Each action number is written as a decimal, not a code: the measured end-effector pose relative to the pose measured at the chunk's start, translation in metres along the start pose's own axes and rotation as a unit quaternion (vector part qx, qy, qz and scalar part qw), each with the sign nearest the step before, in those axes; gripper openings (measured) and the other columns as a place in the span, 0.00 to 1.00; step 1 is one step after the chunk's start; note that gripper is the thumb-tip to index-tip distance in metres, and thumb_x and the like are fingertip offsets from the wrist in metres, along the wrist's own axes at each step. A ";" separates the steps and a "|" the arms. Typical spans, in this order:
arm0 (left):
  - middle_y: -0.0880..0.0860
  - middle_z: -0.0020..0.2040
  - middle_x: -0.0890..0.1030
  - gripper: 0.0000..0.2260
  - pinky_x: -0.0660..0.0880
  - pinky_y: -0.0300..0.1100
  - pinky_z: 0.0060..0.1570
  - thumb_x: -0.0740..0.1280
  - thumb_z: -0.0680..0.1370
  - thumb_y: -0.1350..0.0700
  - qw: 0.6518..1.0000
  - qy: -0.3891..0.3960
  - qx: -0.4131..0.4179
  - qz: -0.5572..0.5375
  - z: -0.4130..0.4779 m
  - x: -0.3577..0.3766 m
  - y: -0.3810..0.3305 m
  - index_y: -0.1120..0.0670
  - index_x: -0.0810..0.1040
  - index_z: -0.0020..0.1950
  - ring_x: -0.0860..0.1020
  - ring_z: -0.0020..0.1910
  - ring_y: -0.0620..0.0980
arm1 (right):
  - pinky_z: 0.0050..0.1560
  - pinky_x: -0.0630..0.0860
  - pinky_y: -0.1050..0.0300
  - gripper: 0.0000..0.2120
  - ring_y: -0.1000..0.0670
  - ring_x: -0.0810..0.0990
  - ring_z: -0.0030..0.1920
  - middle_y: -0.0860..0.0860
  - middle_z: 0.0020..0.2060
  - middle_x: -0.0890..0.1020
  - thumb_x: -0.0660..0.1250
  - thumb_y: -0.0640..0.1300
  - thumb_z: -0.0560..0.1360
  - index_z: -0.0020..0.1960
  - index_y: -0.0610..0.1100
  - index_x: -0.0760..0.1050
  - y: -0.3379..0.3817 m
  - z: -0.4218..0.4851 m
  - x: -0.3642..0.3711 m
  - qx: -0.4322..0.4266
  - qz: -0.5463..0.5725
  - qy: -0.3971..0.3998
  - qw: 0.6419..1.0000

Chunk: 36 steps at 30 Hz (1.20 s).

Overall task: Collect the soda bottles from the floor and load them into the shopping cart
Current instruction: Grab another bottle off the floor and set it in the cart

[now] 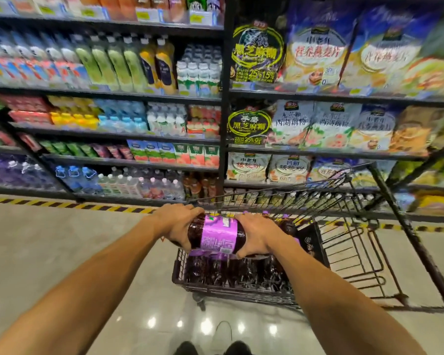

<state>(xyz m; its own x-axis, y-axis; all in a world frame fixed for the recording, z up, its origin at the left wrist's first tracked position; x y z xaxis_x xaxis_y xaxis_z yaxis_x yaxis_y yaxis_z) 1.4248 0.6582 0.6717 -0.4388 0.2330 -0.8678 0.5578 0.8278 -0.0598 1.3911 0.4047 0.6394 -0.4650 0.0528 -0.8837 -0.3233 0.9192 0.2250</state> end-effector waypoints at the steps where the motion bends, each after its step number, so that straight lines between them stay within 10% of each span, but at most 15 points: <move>1: 0.51 0.65 0.75 0.54 0.78 0.53 0.59 0.77 0.59 0.30 1.000 0.006 0.013 0.009 0.012 -0.003 0.001 0.46 0.57 0.79 0.78 0.62 0.55 | 0.70 0.73 0.40 0.55 0.39 0.73 0.70 0.46 0.70 0.73 0.79 0.69 0.63 0.79 0.47 0.60 -0.006 0.001 0.002 0.013 0.009 0.000 1.000; 10: 0.52 0.71 0.70 0.52 0.74 0.51 0.65 0.78 0.64 0.36 0.981 0.038 0.157 0.104 0.127 -0.017 0.016 0.48 0.56 0.80 0.71 0.68 0.56 | 0.68 0.73 0.39 0.54 0.38 0.67 0.74 0.46 0.74 0.66 0.76 0.66 0.67 0.82 0.47 0.54 -0.017 0.024 0.057 0.207 0.125 -0.020 0.970; 21: 0.56 0.83 0.55 0.54 0.54 0.47 0.77 0.80 0.69 0.44 0.858 0.186 0.403 0.257 0.281 0.032 0.025 0.52 0.49 0.83 0.56 0.80 0.56 | 0.75 0.64 0.37 0.60 0.40 0.63 0.78 0.47 0.79 0.63 0.75 0.69 0.66 0.85 0.49 0.46 0.041 0.093 0.145 0.488 0.339 0.008 0.804; 36: 0.52 0.80 0.58 0.54 0.71 0.51 0.70 0.76 0.66 0.40 0.777 0.202 0.520 0.291 0.378 0.133 0.015 0.49 0.49 0.83 0.60 0.78 0.56 | 0.77 0.59 0.32 0.52 0.41 0.60 0.78 0.47 0.78 0.62 0.76 0.64 0.68 0.82 0.49 0.53 0.050 0.157 0.227 0.593 0.417 -0.021 0.688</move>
<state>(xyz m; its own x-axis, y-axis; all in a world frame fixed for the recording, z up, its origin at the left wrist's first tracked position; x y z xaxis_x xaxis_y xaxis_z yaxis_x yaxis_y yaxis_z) 1.6408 0.5085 0.3687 0.0331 0.7294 -0.6833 0.9204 -0.2888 -0.2637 1.3989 0.5243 0.3861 -0.0489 0.7444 -0.6659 0.9539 0.2325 0.1898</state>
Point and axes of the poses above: each hand's wrist, its own z-axis towards the middle knuckle, its own x-axis out of the palm, y = z × x, the point moved 2 cm from there along z, towards the middle knuckle
